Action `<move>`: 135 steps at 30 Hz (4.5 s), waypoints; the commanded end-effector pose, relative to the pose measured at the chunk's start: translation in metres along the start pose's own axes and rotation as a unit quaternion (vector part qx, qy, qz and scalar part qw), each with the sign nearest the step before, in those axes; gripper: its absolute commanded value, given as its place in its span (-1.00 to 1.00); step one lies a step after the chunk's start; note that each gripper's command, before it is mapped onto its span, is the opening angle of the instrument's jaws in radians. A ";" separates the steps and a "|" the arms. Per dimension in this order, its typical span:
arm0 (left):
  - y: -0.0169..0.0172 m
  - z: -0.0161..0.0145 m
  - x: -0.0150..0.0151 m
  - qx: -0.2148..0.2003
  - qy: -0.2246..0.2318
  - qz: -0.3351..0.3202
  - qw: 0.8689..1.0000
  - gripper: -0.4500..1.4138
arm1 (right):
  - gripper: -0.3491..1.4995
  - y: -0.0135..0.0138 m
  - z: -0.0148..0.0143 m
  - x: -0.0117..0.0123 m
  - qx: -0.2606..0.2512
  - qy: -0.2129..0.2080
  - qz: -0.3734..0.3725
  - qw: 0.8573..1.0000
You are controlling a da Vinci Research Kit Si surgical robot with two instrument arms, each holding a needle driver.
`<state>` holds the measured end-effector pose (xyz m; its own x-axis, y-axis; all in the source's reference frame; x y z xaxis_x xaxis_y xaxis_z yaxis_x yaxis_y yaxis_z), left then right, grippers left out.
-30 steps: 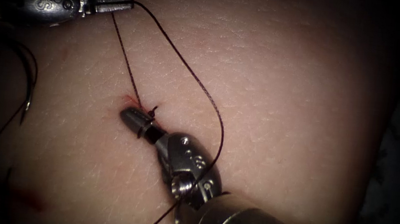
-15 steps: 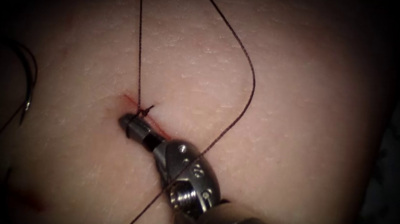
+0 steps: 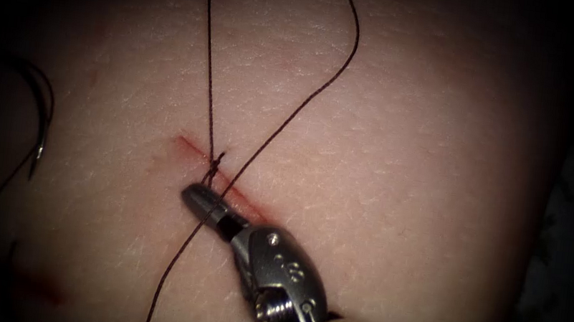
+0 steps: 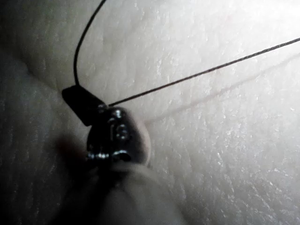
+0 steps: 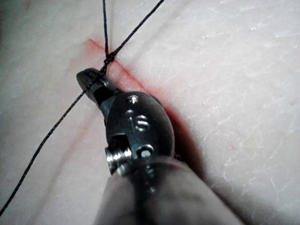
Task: Wound Closure
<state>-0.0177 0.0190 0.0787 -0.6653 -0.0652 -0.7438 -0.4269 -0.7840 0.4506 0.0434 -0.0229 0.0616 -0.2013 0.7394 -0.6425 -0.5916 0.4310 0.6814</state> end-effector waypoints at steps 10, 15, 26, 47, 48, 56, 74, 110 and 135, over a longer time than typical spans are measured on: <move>-0.0003 0.0023 -0.0016 0.004 -0.003 -0.002 1.000 -1.00 | -1.00 -0.0009 0.0002 -0.0023 0.002 -0.005 -0.005 1.000; -0.0005 0.0031 -0.0020 0.006 -0.005 -0.003 1.000 -1.00 | -1.00 -0.0011 -0.0003 -0.0031 0.001 -0.017 -0.015 1.000; -0.0006 0.0033 -0.0023 0.007 -0.009 -0.002 1.000 -1.00 | -1.00 -0.0018 -0.0011 -0.0049 0.005 -0.039 -0.012 0.999; 0.0021 -0.0073 0.0064 -0.152 0.312 -0.138 0.928 -1.00 | 0.96 -0.0008 -0.0029 -0.0006 0.112 0.023 -0.093 0.989; 0.0022 -0.0083 0.0071 -0.165 0.328 -0.142 0.919 -1.00 | 0.96 -0.0005 -0.0034 -0.0005 0.111 0.020 -0.093 0.989; 0.0022 -0.0144 0.0116 -0.229 0.389 -0.154 0.879 -1.00 | 0.24 0.0023 -0.0070 0.0021 0.141 -0.034 -0.237 0.961; 0.0023 -0.0224 0.0179 -0.282 0.396 -0.143 0.862 -1.00 | 0.83 0.0058 0.0002 0.0059 0.181 -0.068 -0.271 0.943; 0.0025 -0.0259 0.0231 -0.280 0.397 -0.130 0.864 -1.00 | 0.93 0.0016 0.0090 0.0023 0.179 -0.125 -0.269 0.938; 0.0029 -0.0266 0.0246 -0.284 0.394 -0.121 0.866 -1.00 | -0.96 0.0001 0.0097 0.0029 0.198 -0.098 -0.280 0.934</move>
<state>-0.0185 -0.0010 0.0478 0.1203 -0.0828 -0.9893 0.0224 -0.9960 0.0861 0.0497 -0.0151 0.0625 0.2233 0.4013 -0.8883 -0.2188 0.9087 0.3555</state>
